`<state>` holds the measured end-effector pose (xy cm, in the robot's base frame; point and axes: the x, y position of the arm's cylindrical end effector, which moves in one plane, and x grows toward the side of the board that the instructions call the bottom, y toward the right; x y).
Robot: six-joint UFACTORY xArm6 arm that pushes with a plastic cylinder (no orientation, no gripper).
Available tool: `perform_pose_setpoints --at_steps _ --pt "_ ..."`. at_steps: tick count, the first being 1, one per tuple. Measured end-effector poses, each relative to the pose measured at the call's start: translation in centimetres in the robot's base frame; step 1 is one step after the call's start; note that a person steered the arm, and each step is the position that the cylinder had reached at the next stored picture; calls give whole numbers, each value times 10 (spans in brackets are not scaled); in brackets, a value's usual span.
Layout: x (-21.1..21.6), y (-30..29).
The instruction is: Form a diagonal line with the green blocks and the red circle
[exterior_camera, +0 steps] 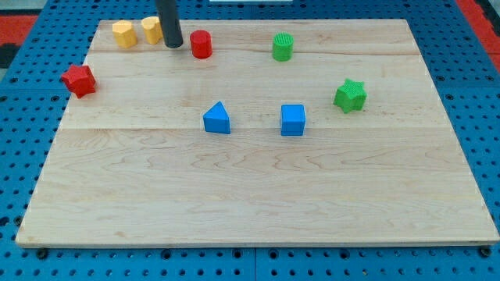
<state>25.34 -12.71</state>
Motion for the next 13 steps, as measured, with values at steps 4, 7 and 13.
perform_pose_setpoints --at_steps 4,7,13 --pt "-4 57" --pt "-19 157" --pt "122 267"
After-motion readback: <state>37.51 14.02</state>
